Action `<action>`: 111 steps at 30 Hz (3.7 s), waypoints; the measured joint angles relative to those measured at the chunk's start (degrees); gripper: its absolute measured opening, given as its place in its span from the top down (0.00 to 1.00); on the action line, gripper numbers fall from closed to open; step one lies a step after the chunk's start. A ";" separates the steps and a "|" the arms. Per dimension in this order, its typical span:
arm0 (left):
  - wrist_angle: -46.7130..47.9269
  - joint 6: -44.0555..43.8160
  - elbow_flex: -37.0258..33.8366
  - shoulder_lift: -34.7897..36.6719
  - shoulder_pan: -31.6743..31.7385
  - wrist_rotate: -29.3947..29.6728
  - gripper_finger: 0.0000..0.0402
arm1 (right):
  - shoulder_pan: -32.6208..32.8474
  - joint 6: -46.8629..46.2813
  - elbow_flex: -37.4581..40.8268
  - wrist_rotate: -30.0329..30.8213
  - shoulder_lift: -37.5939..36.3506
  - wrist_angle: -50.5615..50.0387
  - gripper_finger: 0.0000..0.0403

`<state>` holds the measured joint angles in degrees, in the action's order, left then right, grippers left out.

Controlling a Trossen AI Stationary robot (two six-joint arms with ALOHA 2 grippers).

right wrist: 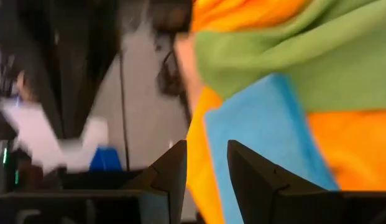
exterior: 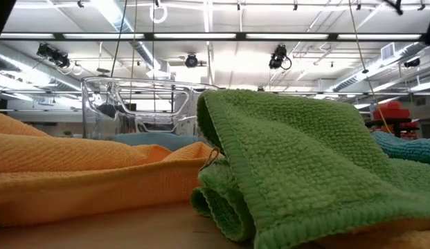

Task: Fold microfiber towels
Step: Fold the blue towel

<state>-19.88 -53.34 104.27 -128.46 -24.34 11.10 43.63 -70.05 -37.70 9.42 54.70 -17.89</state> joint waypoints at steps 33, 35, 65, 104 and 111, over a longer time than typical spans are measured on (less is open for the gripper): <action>21.40 3.63 19.33 0.02 -4.39 14.84 0.97 | 29.90 8.18 -3.33 22.24 2.34 -1.68 0.69; 26.96 3.63 22.31 0.02 -4.10 14.64 0.96 | 29.90 8.53 -3.33 22.11 4.05 -1.64 0.69; 50.29 -0.50 24.69 -8.33 -7.32 11.33 0.79 | 28.77 1.49 -3.29 25.52 13.84 -1.73 0.69; 69.67 32.78 24.68 -7.40 -3.23 -14.27 0.73 | 18.99 -14.24 -23.33 22.33 31.98 -2.36 0.69; 70.67 34.55 24.72 -5.30 -4.33 -13.82 0.78 | 18.96 -14.20 -33.86 22.28 38.68 -10.48 0.69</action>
<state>50.80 -18.78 128.99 -133.77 -28.67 -2.73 62.59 -84.24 -71.56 31.70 93.38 -28.37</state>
